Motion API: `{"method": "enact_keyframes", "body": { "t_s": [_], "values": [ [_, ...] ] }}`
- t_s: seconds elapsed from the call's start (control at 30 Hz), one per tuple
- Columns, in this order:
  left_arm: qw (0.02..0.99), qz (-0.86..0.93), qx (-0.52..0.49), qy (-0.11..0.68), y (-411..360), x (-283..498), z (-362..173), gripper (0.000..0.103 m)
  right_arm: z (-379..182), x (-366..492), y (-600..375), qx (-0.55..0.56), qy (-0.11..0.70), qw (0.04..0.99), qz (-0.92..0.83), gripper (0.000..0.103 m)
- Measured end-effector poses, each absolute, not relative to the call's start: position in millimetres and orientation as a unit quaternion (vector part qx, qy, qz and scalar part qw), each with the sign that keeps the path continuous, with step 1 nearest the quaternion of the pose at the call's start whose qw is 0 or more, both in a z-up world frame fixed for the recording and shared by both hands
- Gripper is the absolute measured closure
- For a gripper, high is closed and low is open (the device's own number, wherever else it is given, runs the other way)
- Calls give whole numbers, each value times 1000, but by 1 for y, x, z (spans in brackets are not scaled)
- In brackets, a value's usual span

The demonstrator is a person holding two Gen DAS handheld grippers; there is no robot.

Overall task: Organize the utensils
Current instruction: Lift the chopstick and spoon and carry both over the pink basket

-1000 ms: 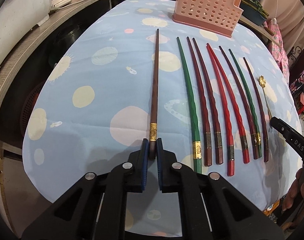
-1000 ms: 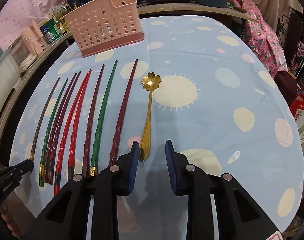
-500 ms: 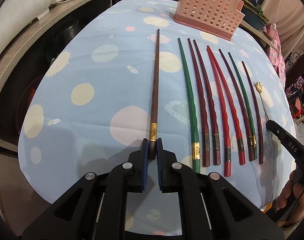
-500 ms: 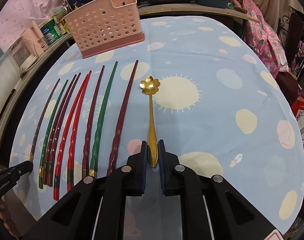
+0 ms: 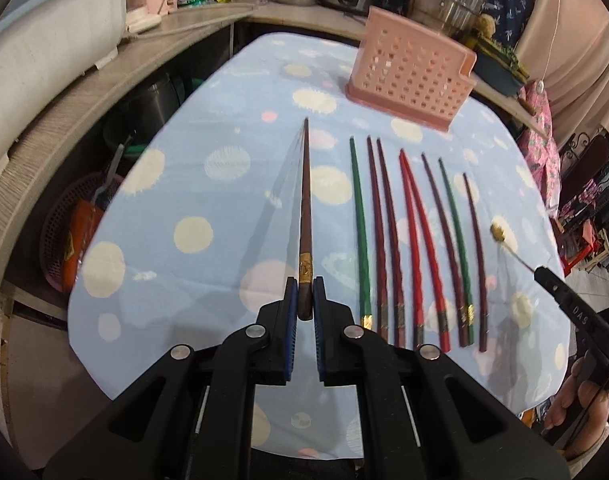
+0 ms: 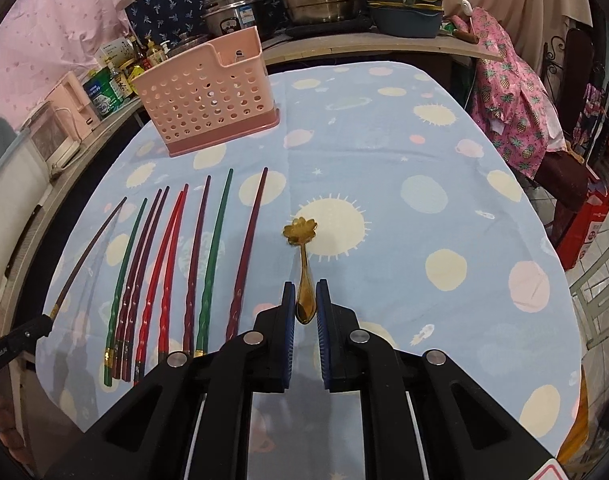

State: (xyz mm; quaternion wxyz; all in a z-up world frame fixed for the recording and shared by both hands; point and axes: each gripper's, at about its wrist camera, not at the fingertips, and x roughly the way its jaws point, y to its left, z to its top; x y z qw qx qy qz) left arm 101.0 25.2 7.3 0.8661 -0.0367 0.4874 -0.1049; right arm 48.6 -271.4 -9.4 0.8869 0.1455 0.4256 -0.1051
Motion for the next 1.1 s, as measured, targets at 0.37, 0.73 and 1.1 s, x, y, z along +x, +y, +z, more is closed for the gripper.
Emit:
{"method": "enact_keyframes", "body": {
  "t_s": [0.37, 0.73, 1.1],
  "values": [
    [904, -102, -63, 411, 32, 130, 83, 96, 22, 64, -283, 147, 393, 902, -105, 101],
    [928, -99, -62, 353, 25, 178, 139, 96, 55, 93, -295, 139, 358, 918, -101, 101],
    [953, -109, -55, 277, -4, 228, 214, 96, 113, 151, -312, 147, 306, 938, -77, 101]
  ]
}}
